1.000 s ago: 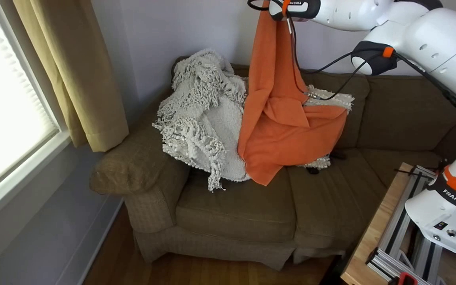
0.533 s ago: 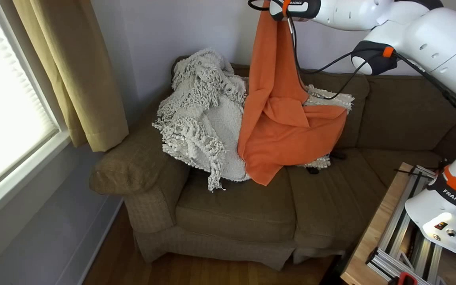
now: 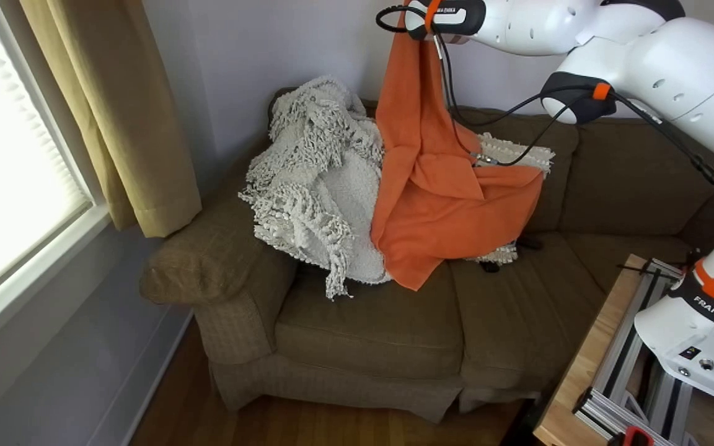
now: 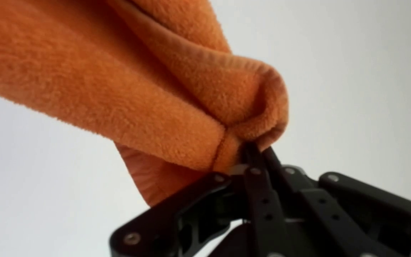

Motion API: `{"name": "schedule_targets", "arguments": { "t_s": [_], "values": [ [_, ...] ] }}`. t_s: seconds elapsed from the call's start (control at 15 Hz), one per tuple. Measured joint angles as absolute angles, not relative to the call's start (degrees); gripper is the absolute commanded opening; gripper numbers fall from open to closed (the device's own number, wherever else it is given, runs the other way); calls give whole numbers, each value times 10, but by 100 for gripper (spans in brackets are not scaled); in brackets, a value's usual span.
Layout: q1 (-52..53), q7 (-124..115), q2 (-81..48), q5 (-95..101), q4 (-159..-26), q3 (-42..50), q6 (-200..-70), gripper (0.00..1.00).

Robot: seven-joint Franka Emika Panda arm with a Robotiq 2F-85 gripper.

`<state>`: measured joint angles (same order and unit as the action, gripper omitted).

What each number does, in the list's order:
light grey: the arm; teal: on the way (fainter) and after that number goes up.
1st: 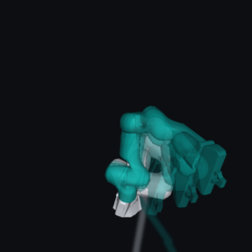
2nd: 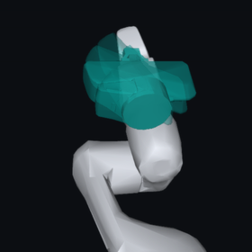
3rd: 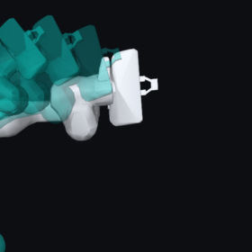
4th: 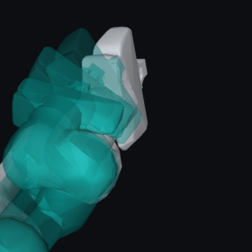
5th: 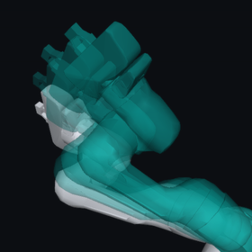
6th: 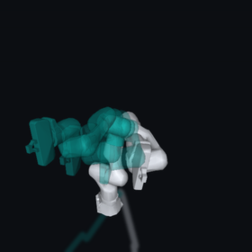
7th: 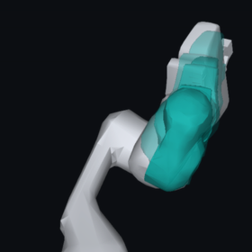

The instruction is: Place one corner of the orange towel on the backrest of the sofa.

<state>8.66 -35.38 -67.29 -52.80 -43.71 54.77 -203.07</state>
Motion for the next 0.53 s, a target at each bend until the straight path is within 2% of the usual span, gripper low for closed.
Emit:
{"name": "schedule_targets", "arguments": {
  "t_s": [0.27,0.33,0.4,0.53],
  "values": [
    [122,-343,-685,-554,-450,601,-1917,1],
    [127,-351,-689,-554,-451,619,-1880,28],
    [132,-363,-692,-550,-449,639,-1840,29],
    [134,-400,-703,-531,-438,676,-1762,43]
  ]
}}
